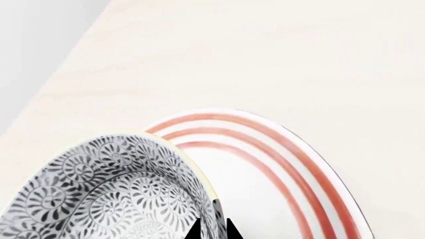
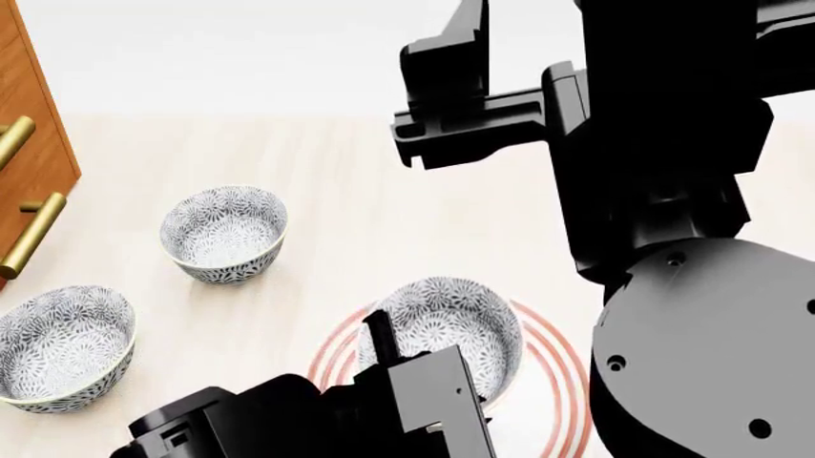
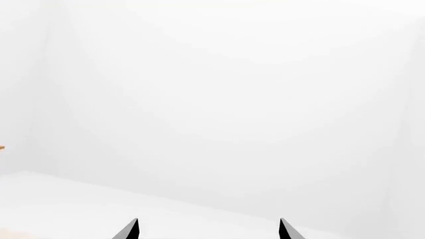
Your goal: Put the bowl at the front on the plate.
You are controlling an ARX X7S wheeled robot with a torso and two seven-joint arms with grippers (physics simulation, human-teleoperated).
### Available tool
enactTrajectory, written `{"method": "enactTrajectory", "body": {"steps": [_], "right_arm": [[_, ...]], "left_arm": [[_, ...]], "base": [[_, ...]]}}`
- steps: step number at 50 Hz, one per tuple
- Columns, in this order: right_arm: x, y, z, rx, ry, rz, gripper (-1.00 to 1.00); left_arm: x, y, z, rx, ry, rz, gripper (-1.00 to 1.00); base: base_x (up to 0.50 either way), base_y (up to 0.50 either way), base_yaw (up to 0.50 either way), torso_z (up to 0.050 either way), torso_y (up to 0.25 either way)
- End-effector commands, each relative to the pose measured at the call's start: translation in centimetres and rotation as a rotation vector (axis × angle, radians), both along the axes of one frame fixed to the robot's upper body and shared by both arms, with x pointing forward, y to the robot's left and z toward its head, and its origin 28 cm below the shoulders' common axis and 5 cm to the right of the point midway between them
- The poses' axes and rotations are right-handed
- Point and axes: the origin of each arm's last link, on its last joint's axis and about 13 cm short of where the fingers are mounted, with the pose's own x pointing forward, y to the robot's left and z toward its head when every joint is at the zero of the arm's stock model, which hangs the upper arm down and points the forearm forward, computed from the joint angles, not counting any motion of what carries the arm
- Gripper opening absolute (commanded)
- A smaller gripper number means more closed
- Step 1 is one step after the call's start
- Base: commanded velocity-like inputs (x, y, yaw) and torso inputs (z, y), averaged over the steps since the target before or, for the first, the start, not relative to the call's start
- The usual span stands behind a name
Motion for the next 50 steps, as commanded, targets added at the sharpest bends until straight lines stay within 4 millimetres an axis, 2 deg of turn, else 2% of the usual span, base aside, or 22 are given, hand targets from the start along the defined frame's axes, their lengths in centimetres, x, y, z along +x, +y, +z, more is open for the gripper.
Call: {"method": "enactTrajectory", "body": {"steps": [1, 50], "right_arm": [[0.1, 0.0, -0.2, 0.003, 0.003, 0.0, 1.0], [0.3, -0.1, -0.5, 0.007, 0.007, -0.002, 1.0]], "left_arm": [[0.1, -0.1, -0.1, -0.015, -0.004, 0.007, -1.0], [-0.1, 0.0, -1.3, -0.007, 0.011, 0.014, -1.0]], "base": [[0.0, 0.0, 0.0, 0.0, 0.0], [0.0, 0.0, 0.0, 0.0, 0.0]]}}
